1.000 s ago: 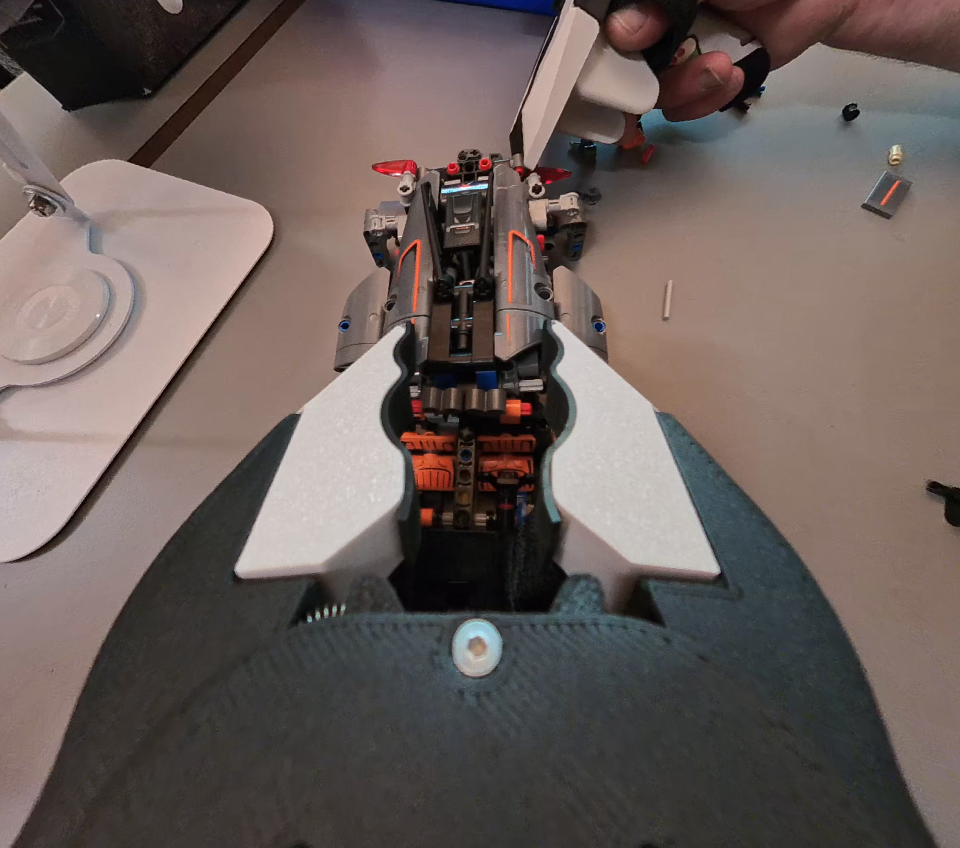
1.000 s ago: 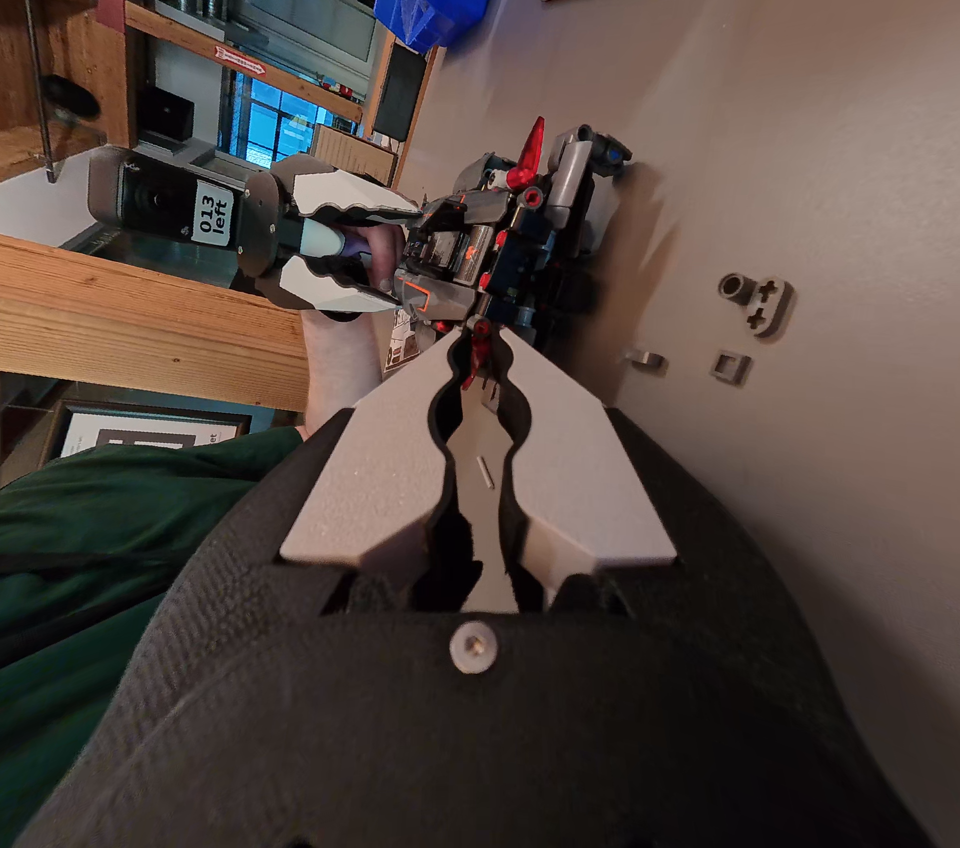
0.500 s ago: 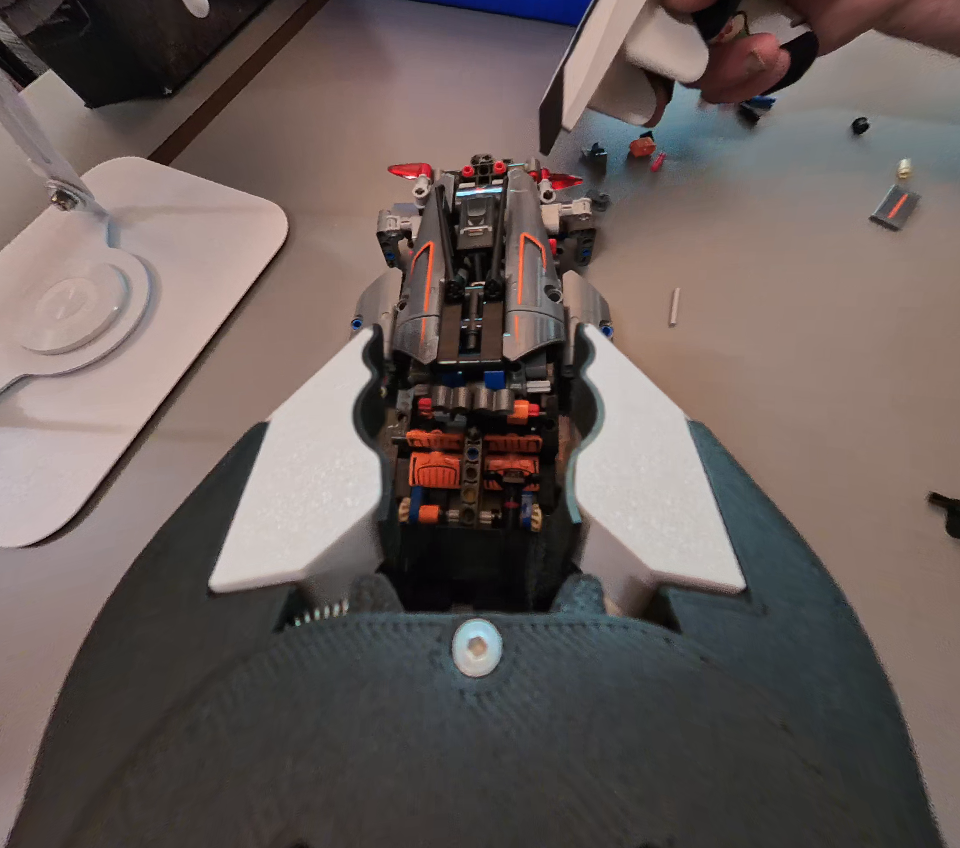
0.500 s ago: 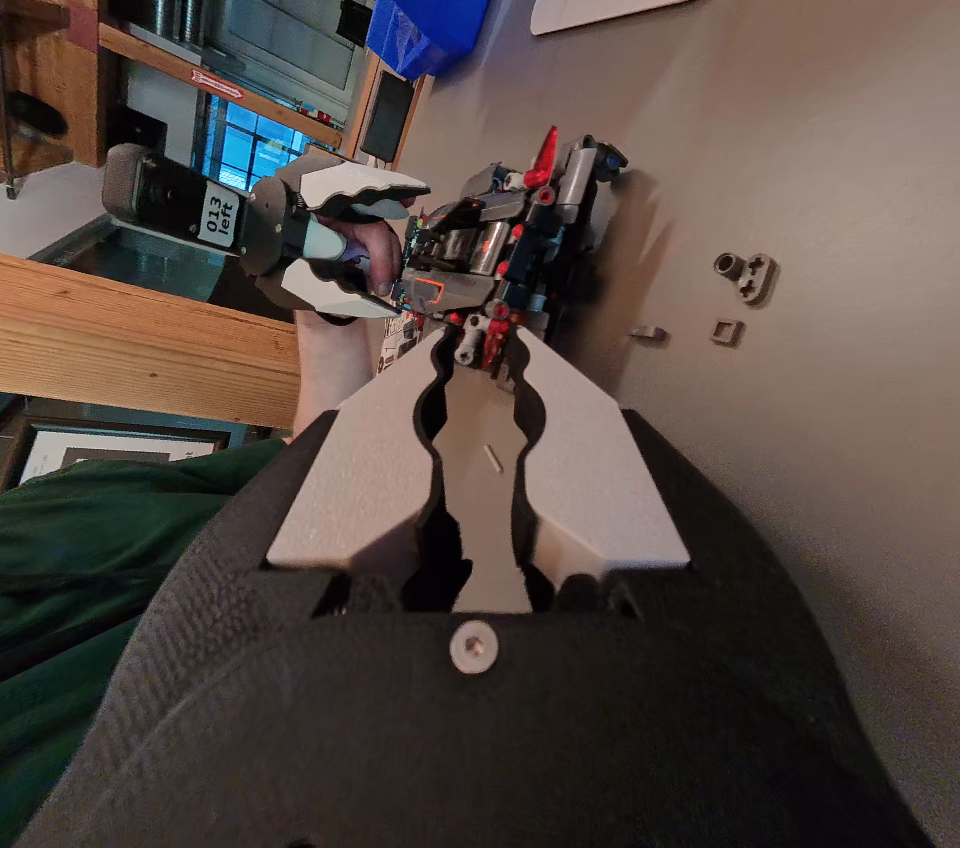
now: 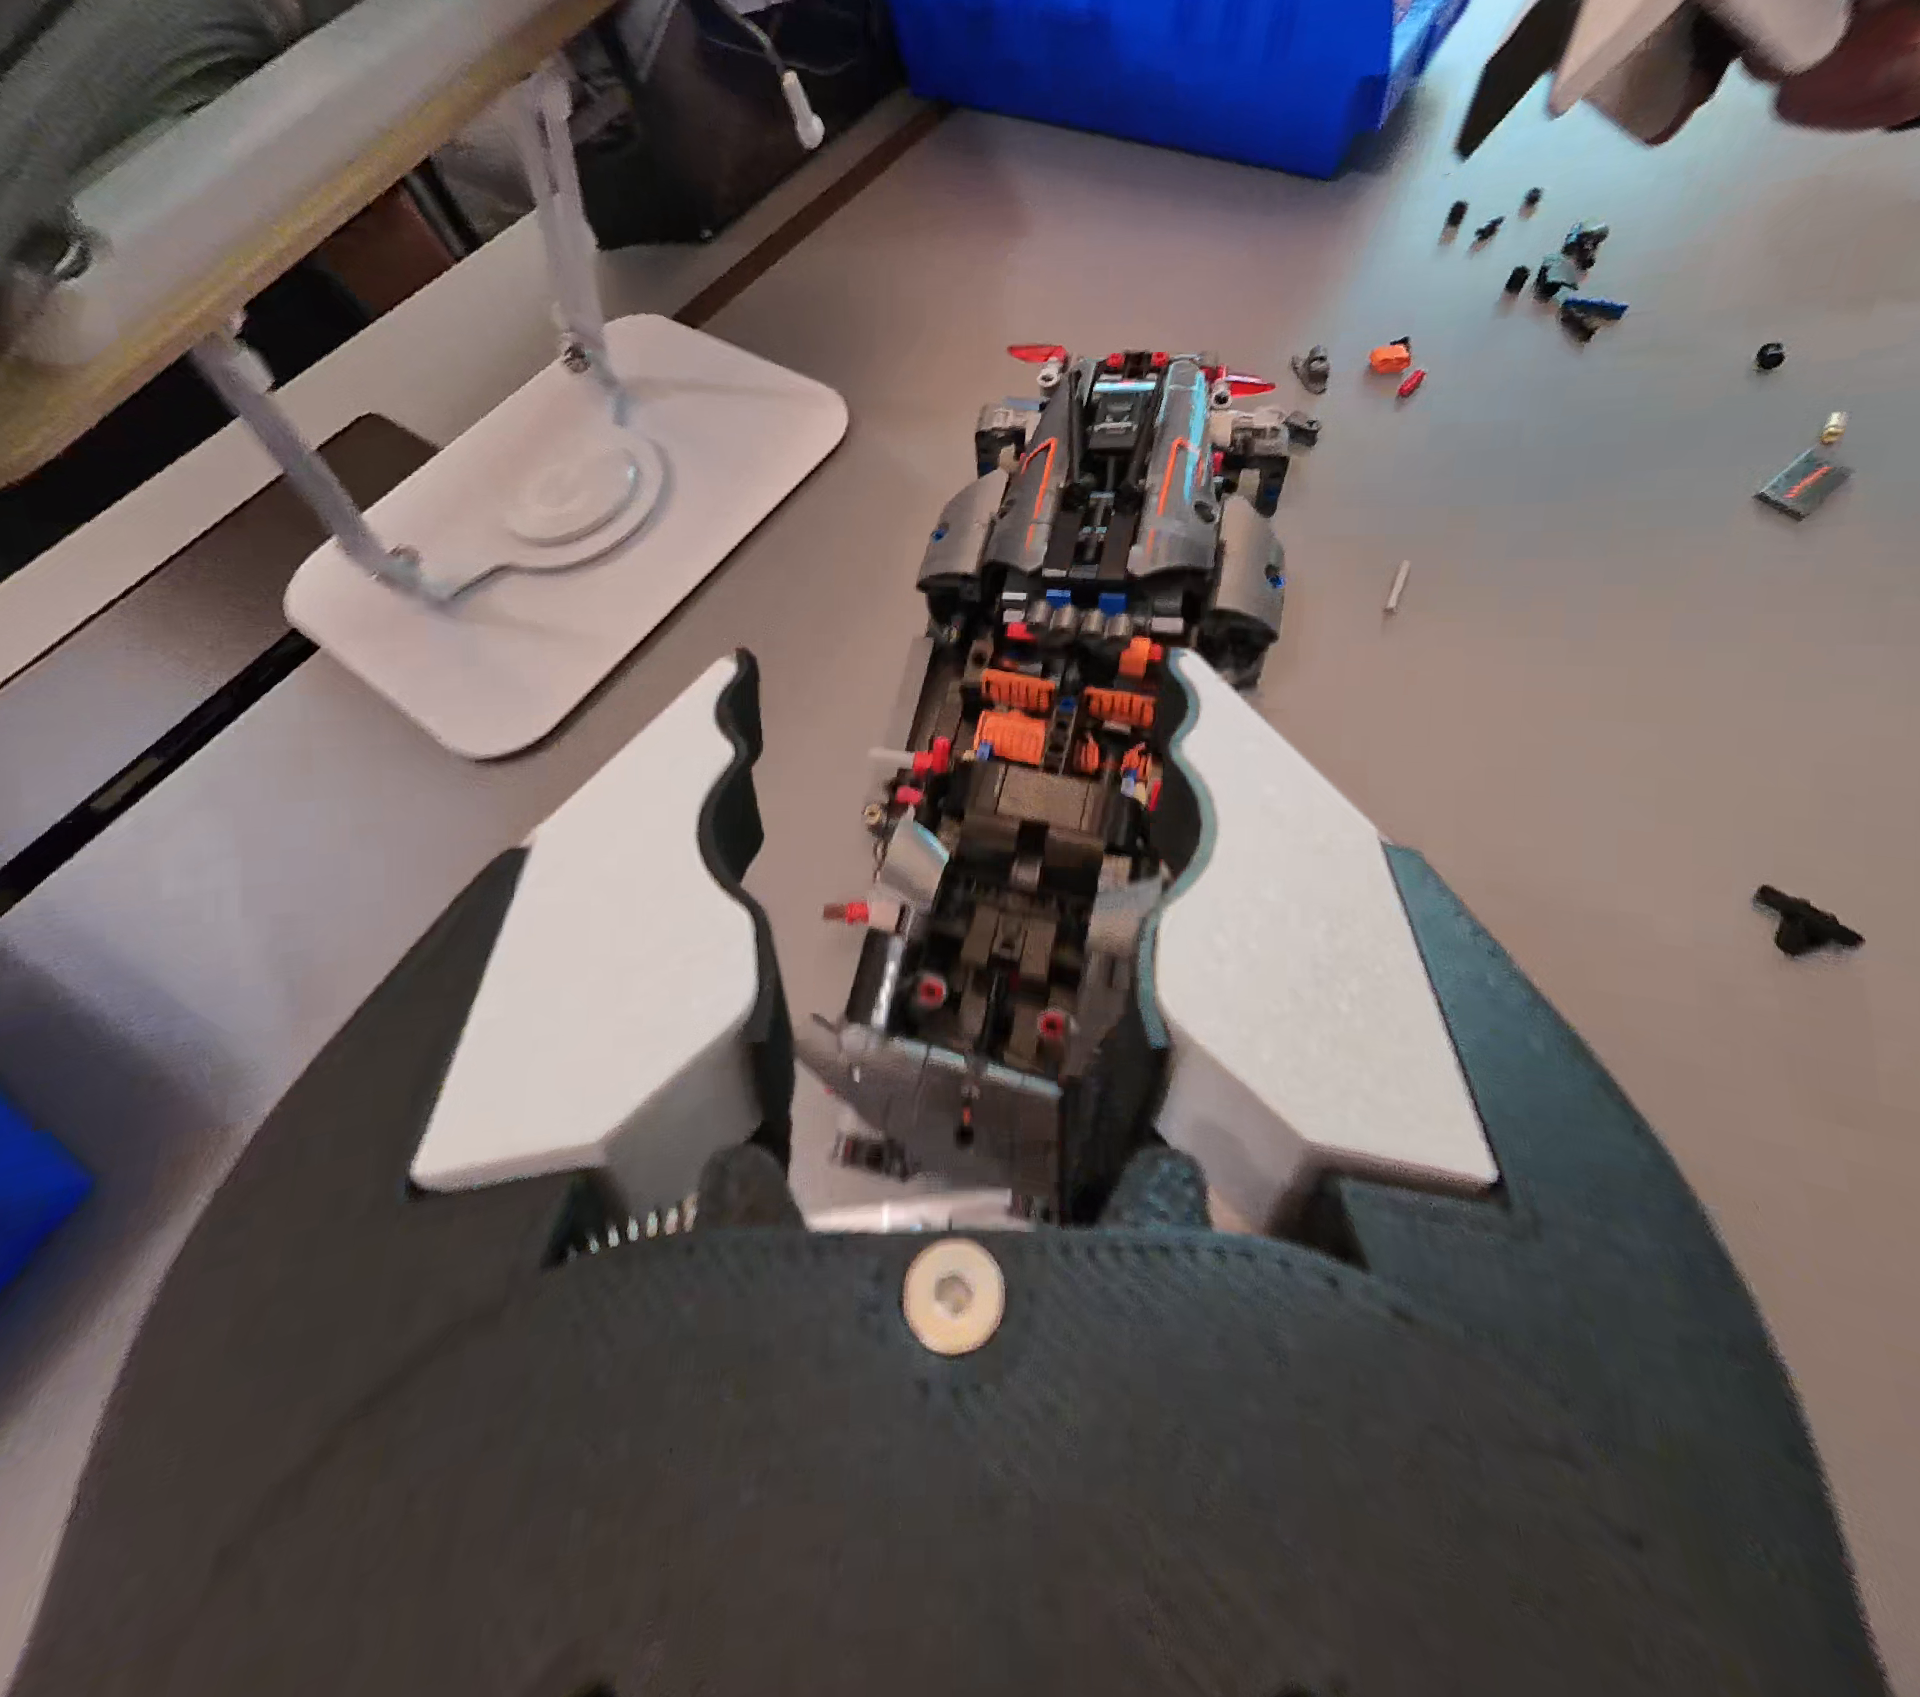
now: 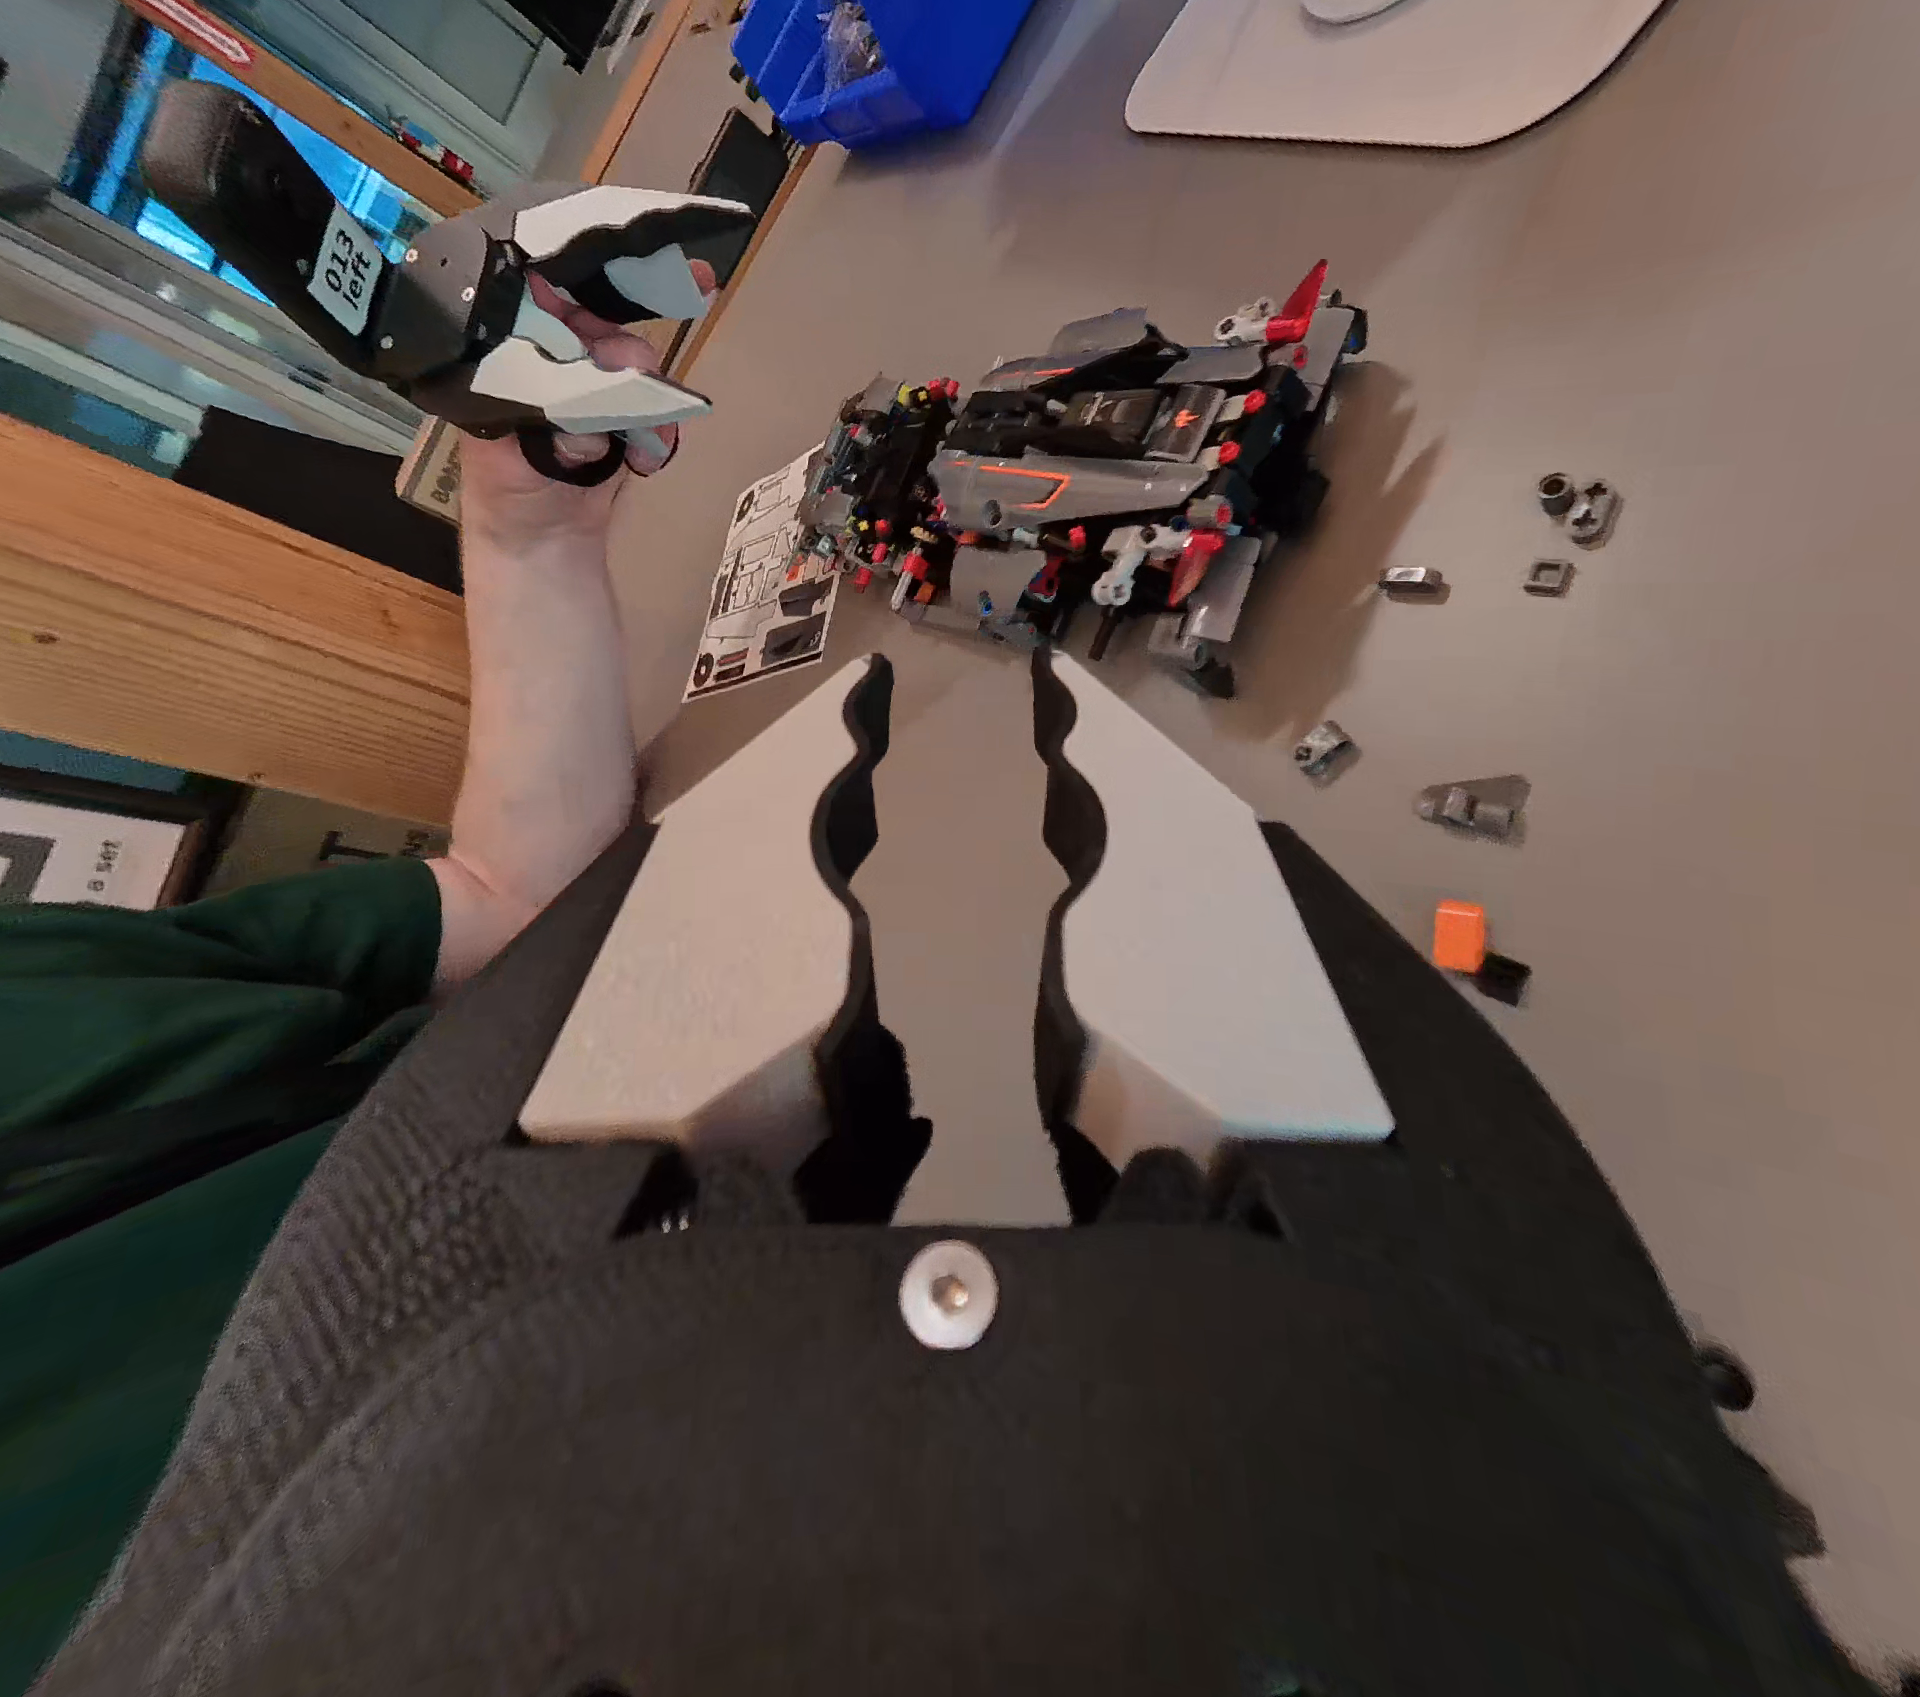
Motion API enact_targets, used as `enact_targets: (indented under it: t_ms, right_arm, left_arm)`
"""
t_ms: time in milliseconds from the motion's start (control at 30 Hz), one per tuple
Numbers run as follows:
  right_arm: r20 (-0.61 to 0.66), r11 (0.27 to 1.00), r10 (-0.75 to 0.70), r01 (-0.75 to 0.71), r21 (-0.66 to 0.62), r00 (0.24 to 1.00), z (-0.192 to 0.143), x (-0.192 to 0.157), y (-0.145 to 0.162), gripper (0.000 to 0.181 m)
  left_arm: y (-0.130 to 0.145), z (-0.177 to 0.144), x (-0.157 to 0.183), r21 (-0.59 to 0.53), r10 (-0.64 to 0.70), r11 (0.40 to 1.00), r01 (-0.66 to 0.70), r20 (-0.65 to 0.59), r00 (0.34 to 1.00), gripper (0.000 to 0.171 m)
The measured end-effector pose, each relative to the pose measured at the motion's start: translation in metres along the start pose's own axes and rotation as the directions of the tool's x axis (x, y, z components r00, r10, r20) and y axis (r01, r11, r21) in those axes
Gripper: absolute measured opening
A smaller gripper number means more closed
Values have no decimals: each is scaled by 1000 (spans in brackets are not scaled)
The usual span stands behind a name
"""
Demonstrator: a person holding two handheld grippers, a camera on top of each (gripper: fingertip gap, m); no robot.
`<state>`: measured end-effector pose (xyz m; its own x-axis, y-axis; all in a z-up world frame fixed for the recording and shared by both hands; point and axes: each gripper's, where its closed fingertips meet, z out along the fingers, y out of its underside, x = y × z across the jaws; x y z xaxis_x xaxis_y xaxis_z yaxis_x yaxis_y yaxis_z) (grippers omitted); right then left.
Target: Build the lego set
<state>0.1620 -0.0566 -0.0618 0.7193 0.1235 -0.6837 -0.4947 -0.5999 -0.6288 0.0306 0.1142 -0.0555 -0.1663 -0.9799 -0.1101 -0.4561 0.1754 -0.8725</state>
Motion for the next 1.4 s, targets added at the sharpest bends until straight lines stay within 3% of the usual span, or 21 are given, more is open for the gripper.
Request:
enact_targets:
  t_ms: [300,533,733,933,1400]
  right_arm:
    - [-95,969,-218,205,-136,971,11,-33,54,40]
    - [-251,942,-313,267,-203,916,34,-10,79,34]
    - [-385,931,-358,296,-213,851,50,25,64,26]
    - [-466,924,-369,263,-277,804,64,55,58,27]
    - [-447,938,-328,231,-259,832,87,74,51,14]
  left_arm:
    - [75,-39,23,-193,12,981,9,109,994,80]
    - [109,-51,33,-220,-22,974,62,180,983,82]
    - [103,-45,29,-202,3,978,44,230,973,79]
    - [103,-20,23,-262,59,965,-2,207,977,80]
    - [114,4,0,-301,69,954,-3,207,976,71]
